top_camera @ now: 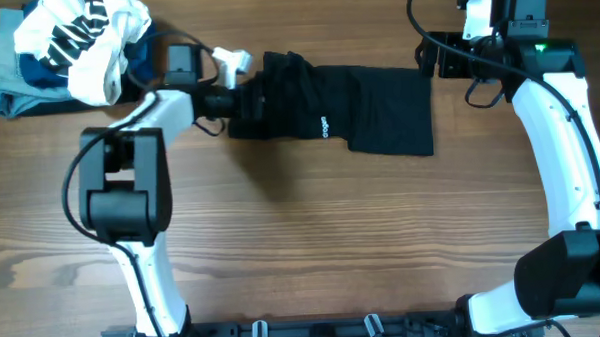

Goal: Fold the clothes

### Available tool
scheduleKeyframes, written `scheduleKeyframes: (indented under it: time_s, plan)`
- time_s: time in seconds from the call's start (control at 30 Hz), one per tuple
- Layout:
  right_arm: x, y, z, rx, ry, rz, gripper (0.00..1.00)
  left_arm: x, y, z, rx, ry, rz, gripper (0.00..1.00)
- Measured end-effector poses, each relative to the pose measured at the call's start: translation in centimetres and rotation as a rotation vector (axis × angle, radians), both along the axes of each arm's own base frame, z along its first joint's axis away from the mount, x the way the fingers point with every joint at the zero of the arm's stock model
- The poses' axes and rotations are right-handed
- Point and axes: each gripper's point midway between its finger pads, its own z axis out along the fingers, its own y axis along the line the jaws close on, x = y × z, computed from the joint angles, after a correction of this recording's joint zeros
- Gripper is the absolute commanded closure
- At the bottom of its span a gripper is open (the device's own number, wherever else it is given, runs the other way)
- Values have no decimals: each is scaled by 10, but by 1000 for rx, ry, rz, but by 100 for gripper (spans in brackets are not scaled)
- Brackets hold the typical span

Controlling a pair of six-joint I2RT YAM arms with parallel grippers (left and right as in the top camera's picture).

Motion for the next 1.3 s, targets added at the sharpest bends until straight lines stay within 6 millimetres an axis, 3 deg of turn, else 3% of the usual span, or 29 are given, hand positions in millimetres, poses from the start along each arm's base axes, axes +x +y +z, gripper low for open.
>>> scheduleKeyframes:
  time_s: [0.03,0.07,0.1,0.13,0.23,0.4,0.53,0.57,0.63,0.8,0.93,1.07,1.13,1.3]
  plan:
    - [0,0,0,0,0,0,0,-1,-7,1,-4,-3,-8,53]
    - [0,0,0,0,0,0,0,-3,-15,2,-7,0,-19,78]
    - [0,0,0,0,0,0,0,-6,-22,2,-5,-1,-31,91]
    - [0,0,0,0,0,0,0,-7,-26,1,-2,1,-35,96]
    - [0,1,0,4,0,2,1,-6,-27,-3,18,33,-1,96]
    - [0,3,-1,29,8,-8,24,6,0,-7,18,111,129,96]
    - [0,11,-14,73,45,9,64,8,30,-9,30,189,221,96]
    - [1,14,-21,94,65,15,80,7,39,-7,44,204,248,96]
    - [2,20,-34,120,99,34,95,6,51,0,67,215,282,96]
    - [2,46,-75,218,209,99,96,-8,77,32,168,206,338,96]
    - [2,87,-101,271,260,192,96,-20,87,48,259,188,353,96]
    - [4,127,-144,313,330,237,96,-29,98,60,333,168,368,96]
    - [3,137,-168,332,377,224,96,-33,104,68,369,154,380,96]
    - [5,137,-197,355,421,183,96,-36,110,97,396,81,407,96]
